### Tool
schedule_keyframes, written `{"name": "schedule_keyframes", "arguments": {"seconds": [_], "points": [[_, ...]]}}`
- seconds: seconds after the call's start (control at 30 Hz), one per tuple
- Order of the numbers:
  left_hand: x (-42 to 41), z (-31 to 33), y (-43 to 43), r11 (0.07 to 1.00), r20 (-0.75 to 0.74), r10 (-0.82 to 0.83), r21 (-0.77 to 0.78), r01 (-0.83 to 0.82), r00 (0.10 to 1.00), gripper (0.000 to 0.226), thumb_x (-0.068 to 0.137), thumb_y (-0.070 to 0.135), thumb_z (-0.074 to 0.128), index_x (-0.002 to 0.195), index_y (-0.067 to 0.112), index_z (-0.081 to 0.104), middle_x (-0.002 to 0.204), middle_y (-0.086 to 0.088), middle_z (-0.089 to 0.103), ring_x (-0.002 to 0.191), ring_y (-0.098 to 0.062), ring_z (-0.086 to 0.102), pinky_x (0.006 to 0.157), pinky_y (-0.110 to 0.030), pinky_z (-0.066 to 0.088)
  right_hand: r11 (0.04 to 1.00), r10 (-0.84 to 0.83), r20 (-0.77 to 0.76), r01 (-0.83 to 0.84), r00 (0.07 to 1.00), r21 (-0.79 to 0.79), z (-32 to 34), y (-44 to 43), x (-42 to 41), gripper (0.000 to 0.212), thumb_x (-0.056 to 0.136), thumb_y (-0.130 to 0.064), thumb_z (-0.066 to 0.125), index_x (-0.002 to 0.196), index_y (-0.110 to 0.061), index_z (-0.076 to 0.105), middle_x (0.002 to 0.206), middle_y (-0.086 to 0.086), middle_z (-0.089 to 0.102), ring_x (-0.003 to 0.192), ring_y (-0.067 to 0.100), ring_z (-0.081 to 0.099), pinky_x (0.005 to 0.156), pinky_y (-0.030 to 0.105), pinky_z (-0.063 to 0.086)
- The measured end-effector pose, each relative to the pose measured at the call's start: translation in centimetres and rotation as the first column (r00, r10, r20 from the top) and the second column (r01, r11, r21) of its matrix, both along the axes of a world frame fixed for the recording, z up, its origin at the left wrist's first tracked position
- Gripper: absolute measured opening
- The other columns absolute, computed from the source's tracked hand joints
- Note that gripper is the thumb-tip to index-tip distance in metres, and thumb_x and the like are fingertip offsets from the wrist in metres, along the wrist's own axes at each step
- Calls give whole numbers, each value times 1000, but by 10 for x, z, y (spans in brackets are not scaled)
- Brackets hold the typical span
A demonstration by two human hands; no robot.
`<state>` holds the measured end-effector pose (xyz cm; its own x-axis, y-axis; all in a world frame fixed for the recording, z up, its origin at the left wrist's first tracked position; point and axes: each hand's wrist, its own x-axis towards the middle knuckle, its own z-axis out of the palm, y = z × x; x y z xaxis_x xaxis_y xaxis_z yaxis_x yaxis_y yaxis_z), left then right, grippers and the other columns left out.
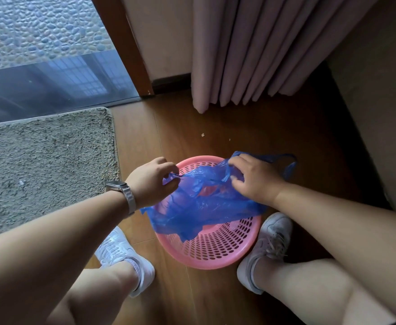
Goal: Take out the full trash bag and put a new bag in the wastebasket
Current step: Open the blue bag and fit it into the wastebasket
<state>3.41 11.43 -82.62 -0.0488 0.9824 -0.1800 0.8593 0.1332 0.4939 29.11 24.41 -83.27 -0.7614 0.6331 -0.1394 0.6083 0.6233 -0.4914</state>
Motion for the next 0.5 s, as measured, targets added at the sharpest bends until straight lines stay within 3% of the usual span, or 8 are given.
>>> {"name": "schedule_keyframes", "arguments": {"seconds": [0.07,0.13,0.2,0.27,0.33,0.5], "points": [[-2,-2,-2,1000,-29,7,-8,-7,1000,21,88,32,66,75,17,67,74,-1,53,63,-31,58,56,-34,48,999,24,75,-22,997,-36,-1,-2,-2,47,86,-27,62,129,-28,43,111,4,61,85,25,62,68,34,55],[-5,-5,-3,999,-53,32,-38,-34,998,30,91,33,63,68,14,62,70,0,49,64,-33,57,55,-35,46,999,49,131,-47,990,-19,-3,-3,-5,56,90,-30,59,137,-36,31,109,1,59,77,19,60,58,31,54],[-8,-8,-5,995,-76,73,-61,-77,994,32,92,32,61,66,14,58,70,0,47,66,-34,57,55,-34,43,1000,21,112,-20,994,-12,-6,-2,-9,49,92,-28,57,137,-32,40,106,2,60,77,20,58,60,29,49],[-10,-11,-6,986,-102,143,-68,-150,984,32,92,33,61,65,15,56,72,1,48,67,-33,57,54,-32,40,997,-55,32,57,998,-52,-9,2,-16,25,93,-24,56,117,-18,60,103,9,63,85,30,61,67,34,48],[-11,-14,-7,974,-128,207,-63,-216,970,33,92,34,60,66,14,56,76,0,49,66,-33,58,53,-30,37,986,-138,4,138,990,-93,-10,5,-23,11,93,-22,55,91,-15,63,88,11,65,79,33,61,62,34,44],[-13,-19,4,923,-188,362,-65,-379,913,40,93,40,51,61,16,49,74,-2,49,70,-34,57,55,-30,30,932,-328,27,328,944,-153,-18,16,-37,22,93,-32,52,74,-21,50,66,0,58,62,26,56,54,36,44]]}}
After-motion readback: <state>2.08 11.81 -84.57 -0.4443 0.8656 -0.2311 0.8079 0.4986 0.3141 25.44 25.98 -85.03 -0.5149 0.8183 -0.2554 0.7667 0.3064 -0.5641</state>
